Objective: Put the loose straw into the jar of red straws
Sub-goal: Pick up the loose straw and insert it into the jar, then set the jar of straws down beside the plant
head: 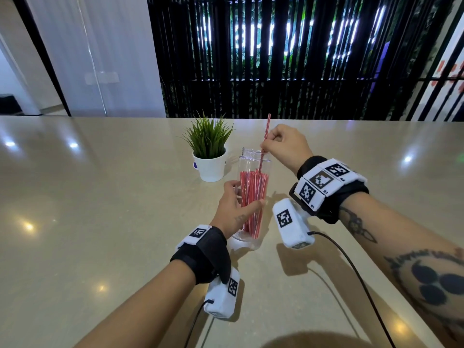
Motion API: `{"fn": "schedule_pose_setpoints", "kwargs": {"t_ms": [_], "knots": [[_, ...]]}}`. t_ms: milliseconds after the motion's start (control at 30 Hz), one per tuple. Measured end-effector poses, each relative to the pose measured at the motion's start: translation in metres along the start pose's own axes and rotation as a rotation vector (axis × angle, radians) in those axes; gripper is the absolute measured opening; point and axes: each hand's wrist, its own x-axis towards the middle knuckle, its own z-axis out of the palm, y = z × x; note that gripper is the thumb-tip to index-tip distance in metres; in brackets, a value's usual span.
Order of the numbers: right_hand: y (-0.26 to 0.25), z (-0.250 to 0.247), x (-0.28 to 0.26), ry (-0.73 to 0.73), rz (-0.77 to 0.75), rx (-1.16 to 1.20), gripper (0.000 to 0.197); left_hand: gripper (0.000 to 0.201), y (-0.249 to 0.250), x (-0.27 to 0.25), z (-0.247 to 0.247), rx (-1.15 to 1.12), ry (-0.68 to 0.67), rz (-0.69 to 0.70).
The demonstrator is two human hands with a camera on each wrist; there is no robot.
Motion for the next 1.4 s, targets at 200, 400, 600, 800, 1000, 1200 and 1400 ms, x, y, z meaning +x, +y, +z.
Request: {"fn": "schedule_pose_setpoints", "kwargs": {"t_ms": [200, 400, 600, 800, 1000, 1200, 1400], "knots": [[0.0, -0.006, -0.001, 0.061, -0.029, 0.075, 0.007, 0.066, 0.002, 0.0, -0.002, -0.006, 0.008, 0.003], [0.008, -0.006, -0.009, 0.092, -0.05, 0.11, 0.01, 0.067, 0.001, 0.001, -0.002, -0.002, 0.032, 0.023], [0.019, 0.013, -0.041, -0.255, 0.126, 0.106, 0.035, 0.063, 0.009, 0.002, -0.004, -0.055, 0.085, 0.042], [0.036, 0.04, -0.067, -0.415, 0.138, 0.046, 0.086, 0.065, 0.008, 0.003, -0.006, -0.085, 0.14, 0.01], [0.059, 0.066, -0.077, -0.294, 0.175, 0.127, 0.1, 0.054, 0.004, 0.0, -0.012, -0.012, 0.045, 0.018], [0.068, 0.078, -0.078, -0.225, 0.126, 0.004, 0.107, 0.056, -0.011, 0.006, -0.026, 0.026, -0.059, 0.045], [0.075, 0.084, -0.05, -0.244, 0.113, -0.126, 0.091, 0.063, -0.021, 0.031, -0.026, 0.122, -0.053, 0.091]]}}
